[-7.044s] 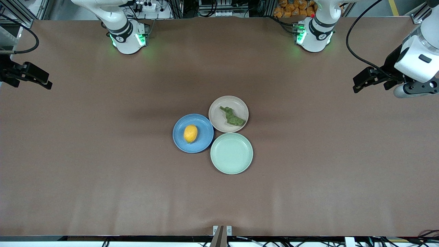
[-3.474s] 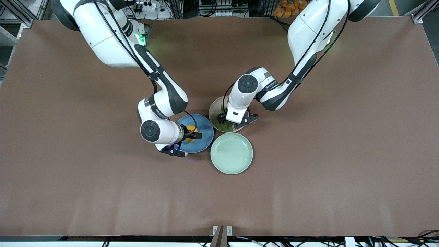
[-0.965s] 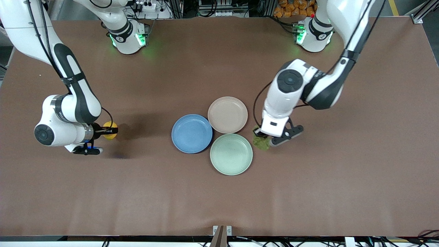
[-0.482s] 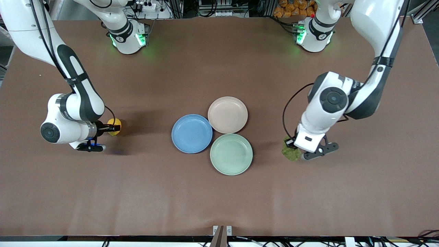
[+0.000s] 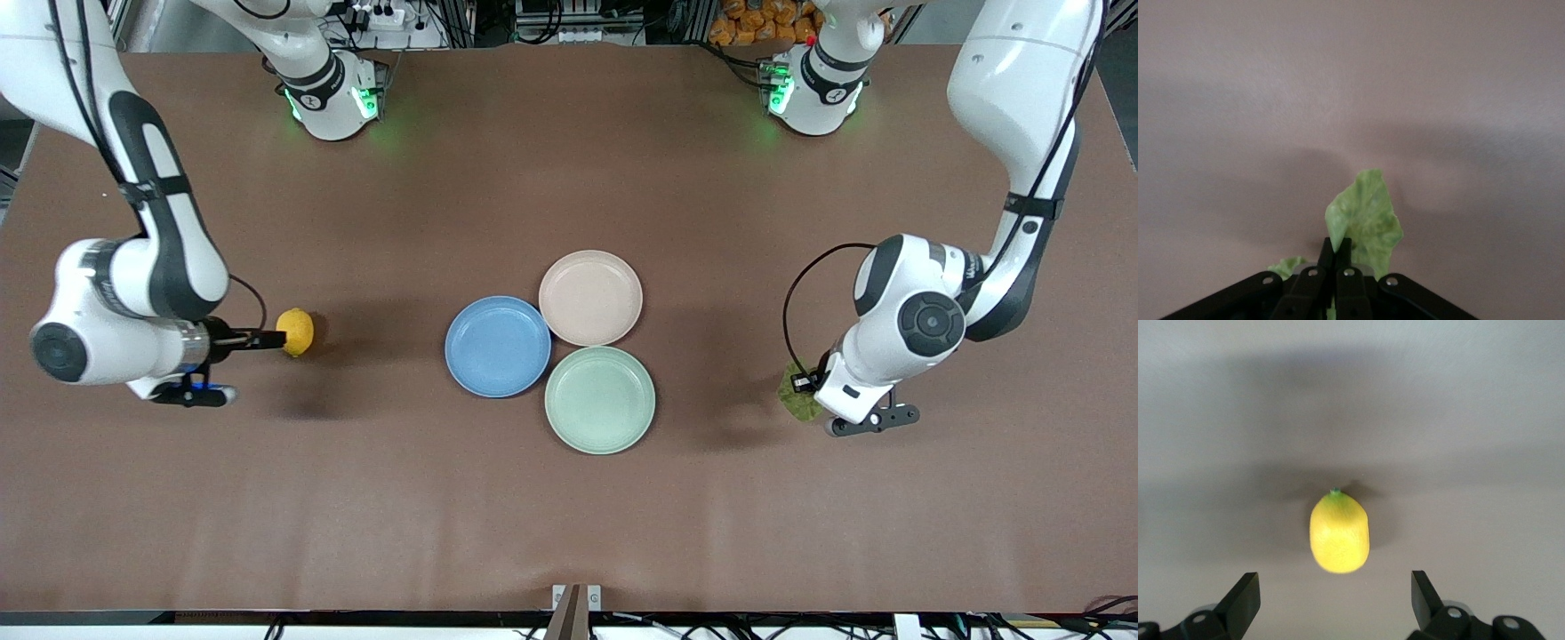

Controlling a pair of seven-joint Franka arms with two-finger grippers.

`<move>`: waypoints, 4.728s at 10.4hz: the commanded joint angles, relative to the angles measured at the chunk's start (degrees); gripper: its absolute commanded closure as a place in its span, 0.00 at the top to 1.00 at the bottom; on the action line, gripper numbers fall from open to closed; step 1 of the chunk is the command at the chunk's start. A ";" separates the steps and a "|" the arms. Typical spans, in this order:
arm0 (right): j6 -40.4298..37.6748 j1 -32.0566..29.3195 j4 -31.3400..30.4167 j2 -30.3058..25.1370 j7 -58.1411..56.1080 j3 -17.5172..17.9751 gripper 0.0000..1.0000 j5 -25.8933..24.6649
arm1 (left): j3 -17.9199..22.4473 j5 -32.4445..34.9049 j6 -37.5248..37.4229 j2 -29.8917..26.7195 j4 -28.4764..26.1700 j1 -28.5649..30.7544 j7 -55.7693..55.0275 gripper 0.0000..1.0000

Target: Pick lemon and lettuce from blue and beige plates

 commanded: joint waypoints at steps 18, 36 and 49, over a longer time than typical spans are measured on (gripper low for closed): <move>-20.49 3.65 16.45 -19.51 0.64 -0.02 1.00 -2.40 | -1.43 -1.83 -18.50 -17.82 10.58 1.32 3.37 1.00; -24.46 5.41 15.75 -21.10 -1.39 -1.78 1.00 -2.31 | 11.05 -13.36 -36.56 -30.41 14.28 -2.81 16.38 1.00; -20.16 5.41 14.61 -21.27 -1.39 -1.78 1.00 -2.14 | 10.52 -13.88 -39.10 -30.06 14.28 -3.07 16.47 1.00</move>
